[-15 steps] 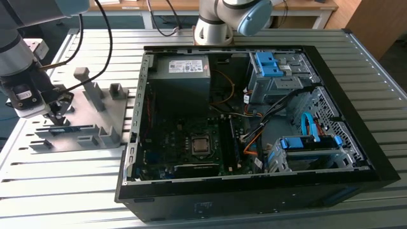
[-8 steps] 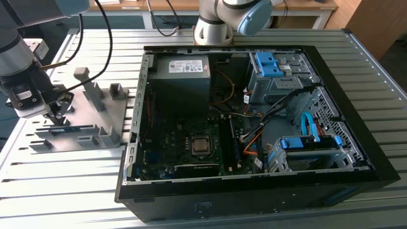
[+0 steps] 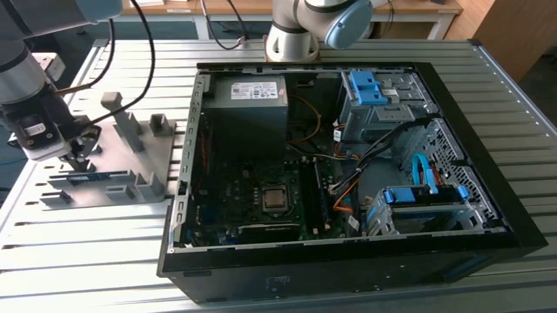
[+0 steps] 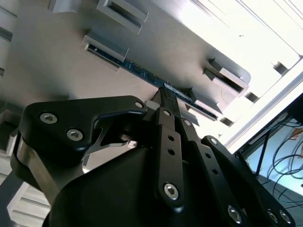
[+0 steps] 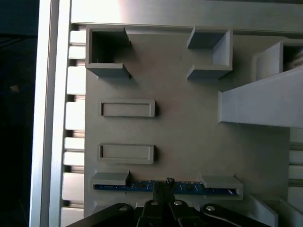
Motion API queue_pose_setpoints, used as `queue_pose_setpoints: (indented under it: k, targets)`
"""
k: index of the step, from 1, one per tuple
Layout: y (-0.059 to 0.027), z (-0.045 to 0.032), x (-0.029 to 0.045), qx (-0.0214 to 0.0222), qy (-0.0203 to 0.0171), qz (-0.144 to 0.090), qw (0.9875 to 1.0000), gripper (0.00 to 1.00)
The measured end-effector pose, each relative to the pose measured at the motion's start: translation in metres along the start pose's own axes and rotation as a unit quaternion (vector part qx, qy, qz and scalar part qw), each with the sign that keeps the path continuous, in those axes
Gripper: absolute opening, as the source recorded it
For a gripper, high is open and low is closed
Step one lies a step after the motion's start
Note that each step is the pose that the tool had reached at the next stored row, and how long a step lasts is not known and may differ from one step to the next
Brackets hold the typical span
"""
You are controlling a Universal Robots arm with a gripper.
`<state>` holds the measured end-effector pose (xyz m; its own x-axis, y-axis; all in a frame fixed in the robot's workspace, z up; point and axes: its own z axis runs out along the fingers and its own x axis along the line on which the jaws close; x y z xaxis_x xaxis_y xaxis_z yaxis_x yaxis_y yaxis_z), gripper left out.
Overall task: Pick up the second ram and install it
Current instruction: 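Pick up the second ram and move it above second insertion slot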
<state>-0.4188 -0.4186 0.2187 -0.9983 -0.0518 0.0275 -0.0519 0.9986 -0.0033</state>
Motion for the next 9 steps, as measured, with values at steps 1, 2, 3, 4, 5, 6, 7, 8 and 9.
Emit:
queue_pose_setpoints:
  k: [1,2,3,4,5,6,7,8,9]
  targets:
    - [0.0000,0.0001,0.0000,0.0002,-0.0001,-0.008,1.0000,0.10]
    - [0.0001,0.0000,0.0001,0.0004,-0.0001,-0.016,0.9999,0.10]
    - [0.0001,0.0001,0.0000,0.0007,-0.0001,-0.025,0.9997,0.10]
    - [0.0000,0.0000,0.0000,0.0009,-0.0001,-0.034,0.9994,0.10]
    - [0.0000,0.0000,0.0000,0.0012,-0.0002,-0.043,0.9991,0.10]
    - [0.0001,0.0000,0.0000,0.0014,-0.0002,-0.052,0.9987,0.10]
    - [0.0001,0.0000,0.0000,0.0016,-0.0002,-0.059,0.9982,0.10]
    - [0.0001,0.0000,0.0000,0.0018,-0.0002,-0.065,0.9979,0.10]
    - [0.0000,0.0000,0.0000,0.0020,-0.0002,-0.071,0.9975,0.10]
